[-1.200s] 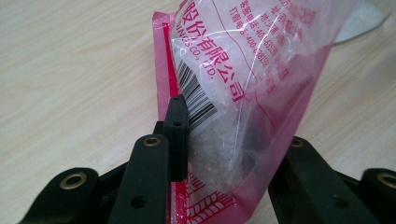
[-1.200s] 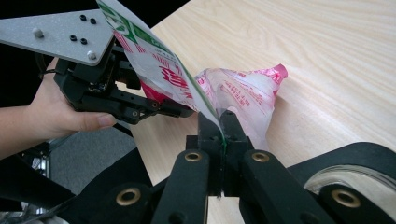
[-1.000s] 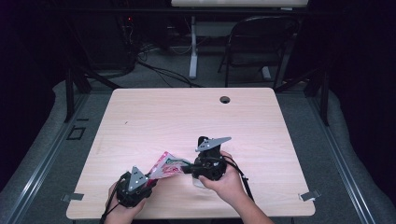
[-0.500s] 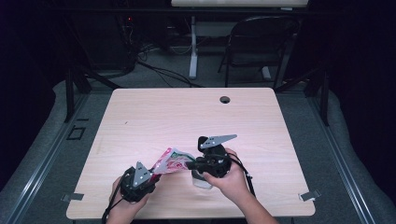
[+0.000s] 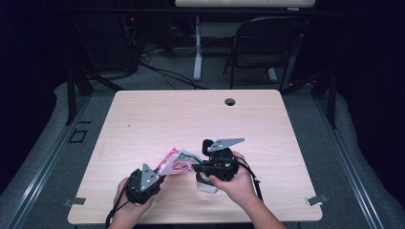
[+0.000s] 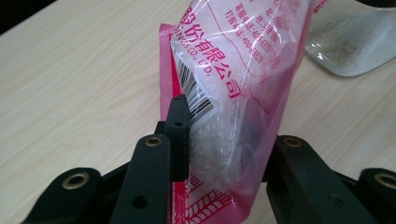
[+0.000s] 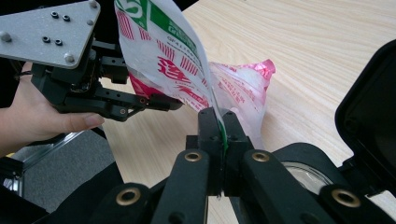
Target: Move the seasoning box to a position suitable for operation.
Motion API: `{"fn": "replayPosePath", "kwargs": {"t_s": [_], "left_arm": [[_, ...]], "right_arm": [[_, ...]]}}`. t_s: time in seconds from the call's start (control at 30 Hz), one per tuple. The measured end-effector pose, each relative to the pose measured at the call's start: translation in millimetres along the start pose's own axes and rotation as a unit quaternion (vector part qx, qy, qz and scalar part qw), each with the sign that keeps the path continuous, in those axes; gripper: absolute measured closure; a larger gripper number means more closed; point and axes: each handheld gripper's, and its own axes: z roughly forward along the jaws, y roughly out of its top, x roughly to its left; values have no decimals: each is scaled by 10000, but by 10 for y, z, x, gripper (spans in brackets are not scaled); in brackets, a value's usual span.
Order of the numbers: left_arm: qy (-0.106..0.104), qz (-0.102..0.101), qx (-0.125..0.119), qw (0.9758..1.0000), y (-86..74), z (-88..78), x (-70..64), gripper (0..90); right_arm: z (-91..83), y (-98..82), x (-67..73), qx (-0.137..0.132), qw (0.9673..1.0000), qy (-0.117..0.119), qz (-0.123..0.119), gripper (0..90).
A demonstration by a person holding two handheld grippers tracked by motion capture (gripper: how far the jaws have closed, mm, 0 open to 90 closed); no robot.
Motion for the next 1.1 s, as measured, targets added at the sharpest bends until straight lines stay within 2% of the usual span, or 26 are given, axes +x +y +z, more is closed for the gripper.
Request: {"fn": "replayPosePath", "kwargs": {"t_s": [0.3,0.5,0.57,0.63,0.9,1.1], "left_arm": [[281,417,2,9987,69,-20,-5,696],[440,623,-27,9971,106,-23,-34,698],[455,636,-41,9969,110,-21,-38,699],[530,765,-35,9957,130,-24,-52,699],[632,955,-23,9934,168,-22,-79,701],[802,1217,-8,9893,215,-33,-118,703]], "right_arm": [[-17,-35,-37,-113,9999,-9,54,900],[-31,-70,-71,-166,9998,31,83,900],[-40,-83,-86,-178,9998,34,104,900],[-50,-90,-97,-172,9998,35,102,900],[-70,-126,-123,-241,9996,7,138,900],[-96,-177,-155,-288,9994,19,188,900]]}}
